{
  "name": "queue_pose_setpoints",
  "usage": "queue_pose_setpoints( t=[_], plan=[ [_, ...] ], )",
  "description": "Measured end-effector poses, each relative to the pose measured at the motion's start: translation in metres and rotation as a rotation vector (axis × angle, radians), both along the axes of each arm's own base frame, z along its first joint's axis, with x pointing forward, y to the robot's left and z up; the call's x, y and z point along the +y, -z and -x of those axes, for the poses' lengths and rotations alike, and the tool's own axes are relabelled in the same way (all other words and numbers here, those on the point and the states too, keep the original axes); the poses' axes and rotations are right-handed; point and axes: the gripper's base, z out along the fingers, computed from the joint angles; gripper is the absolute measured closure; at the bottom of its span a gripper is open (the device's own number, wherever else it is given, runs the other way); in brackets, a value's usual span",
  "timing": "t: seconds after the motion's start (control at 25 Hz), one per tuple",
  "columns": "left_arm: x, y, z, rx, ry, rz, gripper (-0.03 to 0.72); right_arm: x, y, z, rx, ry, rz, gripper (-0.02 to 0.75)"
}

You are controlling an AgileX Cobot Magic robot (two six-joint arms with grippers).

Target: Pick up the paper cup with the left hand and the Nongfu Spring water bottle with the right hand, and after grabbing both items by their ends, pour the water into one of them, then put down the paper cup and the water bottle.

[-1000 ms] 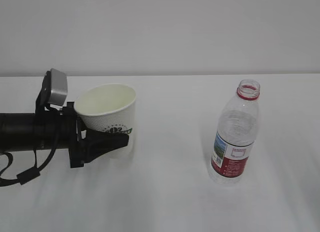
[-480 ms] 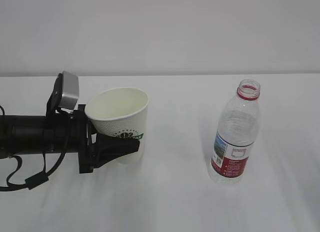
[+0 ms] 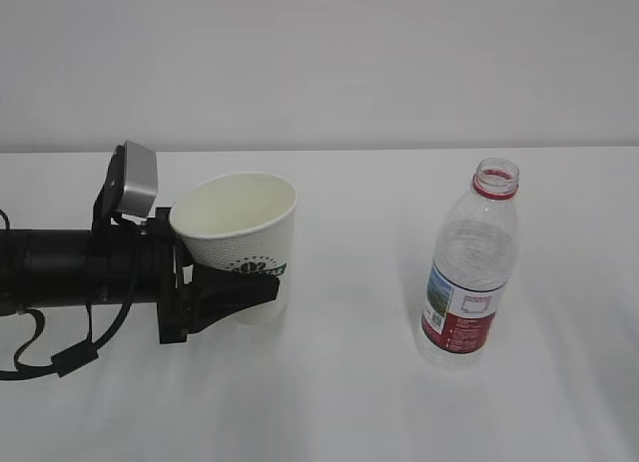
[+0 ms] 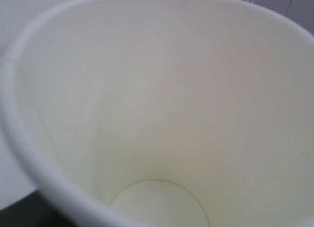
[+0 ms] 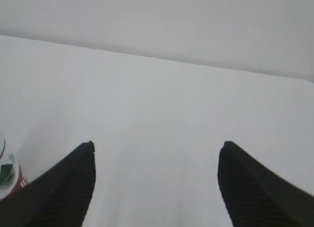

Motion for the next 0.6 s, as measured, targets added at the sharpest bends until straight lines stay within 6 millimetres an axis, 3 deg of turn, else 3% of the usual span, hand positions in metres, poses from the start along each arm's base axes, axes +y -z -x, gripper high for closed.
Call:
queue_pose_setpoints(
  t=[0.2,0.6],
  plan=[
    [0.000,0.000,0.000,0.000,-0.004,0.002,0.160,0.006,0.011,-0.011,-0.082,-0.058,-0.024,0.150],
    [0.000,0.000,0.000,0.000,-0.004,0.002,0.160,0.009,0.028,-0.017,-0.060,-0.096,-0.034,0.151]
  ],
)
